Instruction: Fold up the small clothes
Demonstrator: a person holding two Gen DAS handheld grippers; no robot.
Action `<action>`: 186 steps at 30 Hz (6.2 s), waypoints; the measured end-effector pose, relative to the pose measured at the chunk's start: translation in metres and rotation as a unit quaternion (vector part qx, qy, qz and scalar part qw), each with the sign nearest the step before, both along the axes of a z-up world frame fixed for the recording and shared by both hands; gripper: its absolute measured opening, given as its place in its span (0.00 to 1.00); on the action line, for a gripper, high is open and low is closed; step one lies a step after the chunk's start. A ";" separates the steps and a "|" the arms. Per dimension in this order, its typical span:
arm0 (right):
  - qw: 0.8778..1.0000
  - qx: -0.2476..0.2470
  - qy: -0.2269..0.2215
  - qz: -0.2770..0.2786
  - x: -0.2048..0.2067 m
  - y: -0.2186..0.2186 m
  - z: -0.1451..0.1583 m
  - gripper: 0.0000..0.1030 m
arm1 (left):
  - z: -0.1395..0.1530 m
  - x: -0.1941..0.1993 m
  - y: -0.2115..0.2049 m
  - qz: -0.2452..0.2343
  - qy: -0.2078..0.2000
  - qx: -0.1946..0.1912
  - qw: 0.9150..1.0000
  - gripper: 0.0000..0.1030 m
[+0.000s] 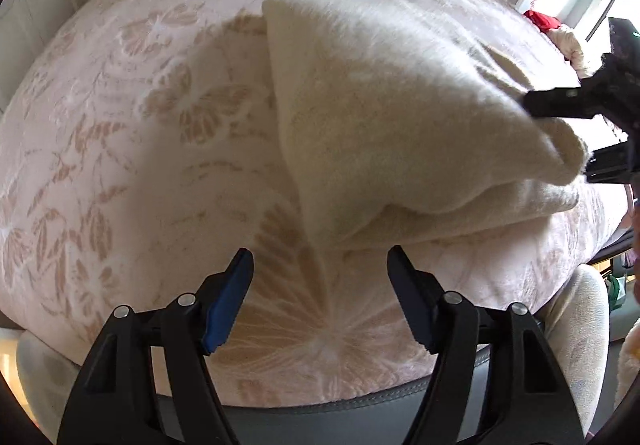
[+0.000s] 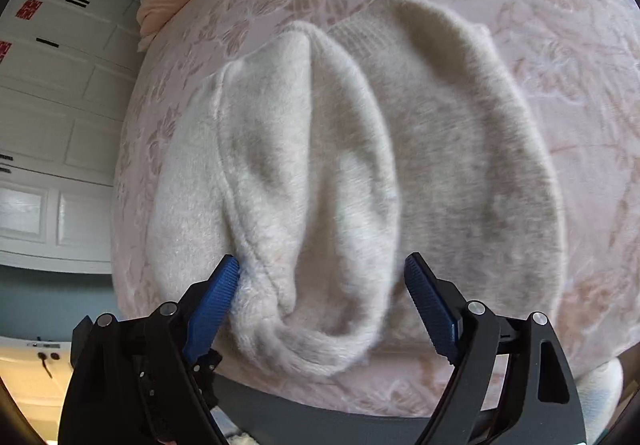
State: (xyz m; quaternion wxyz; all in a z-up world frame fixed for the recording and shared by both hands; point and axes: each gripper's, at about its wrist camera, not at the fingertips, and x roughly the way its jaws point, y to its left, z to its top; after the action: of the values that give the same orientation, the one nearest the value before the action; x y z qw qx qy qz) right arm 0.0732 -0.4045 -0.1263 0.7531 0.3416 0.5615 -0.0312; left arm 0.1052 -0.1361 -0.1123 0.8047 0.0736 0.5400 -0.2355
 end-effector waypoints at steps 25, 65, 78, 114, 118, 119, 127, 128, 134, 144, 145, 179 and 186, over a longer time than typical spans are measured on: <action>0.992 -0.027 -0.105 -0.068 -0.048 -0.073 0.046 0.71 | -0.004 0.015 -0.019 0.011 0.052 -0.019 0.998 0.16; 0.982 -0.168 -0.080 0.013 -0.066 -0.032 0.041 0.19 | 0.074 -0.016 -0.047 -0.051 0.013 -0.118 0.992 0.34; 0.986 -0.110 -0.122 -0.030 -0.054 -0.053 0.064 0.16 | 0.022 0.004 -0.100 -0.035 0.023 0.031 0.999 0.34; 0.985 -0.155 -0.074 -0.008 -0.049 -0.034 0.054 0.10 | 0.021 0.001 -0.100 -0.054 0.028 0.050 0.997 0.45; 0.982 -0.183 -0.033 0.021 -0.052 -0.028 0.030 0.15 | 0.030 0.000 -0.078 -0.028 0.051 -0.009 0.998 0.48; 0.983 -0.181 -0.021 0.026 -0.053 -0.029 0.014 0.12 | 0.027 0.000 -0.076 -0.025 0.052 -0.003 0.998 0.49; 0.977 -0.189 -0.094 -0.021 -0.075 -0.036 0.066 0.68 | 0.033 0.005 -0.044 0.016 0.094 -0.072 0.993 0.51; 0.974 -0.202 -0.099 -0.024 -0.078 -0.037 0.070 0.77 | 0.040 0.008 -0.039 0.023 0.093 -0.096 0.991 0.59; 0.989 -0.128 -0.053 -0.043 -0.079 -0.063 0.027 0.82 | 0.042 0.052 -0.023 0.104 0.129 -0.210 0.964 0.87; 0.992 0.053 -0.045 -0.109 -0.063 -0.082 -0.034 0.84 | -0.007 0.086 -0.070 0.115 0.186 -0.159 0.963 0.89; 0.990 0.063 -0.049 -0.113 -0.059 -0.083 -0.036 0.85 | -0.009 0.086 -0.078 0.110 0.182 -0.150 0.966 0.90; 0.983 0.025 -0.143 -0.115 -0.145 -0.032 0.082 0.36 | 0.120 -0.020 -0.111 -0.064 0.079 -0.060 0.993 0.56; 0.965 -0.043 -0.229 -0.120 -0.189 -0.019 0.166 0.36 | 0.189 -0.058 -0.114 -0.097 0.001 -0.093 0.991 0.56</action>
State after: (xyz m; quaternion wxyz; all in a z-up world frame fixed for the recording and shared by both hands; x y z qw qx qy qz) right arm -0.1156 -0.4230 0.0395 0.8663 0.3721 0.3266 -0.0665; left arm 0.0474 -0.2498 0.0768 0.7812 0.0501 0.5065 -0.3616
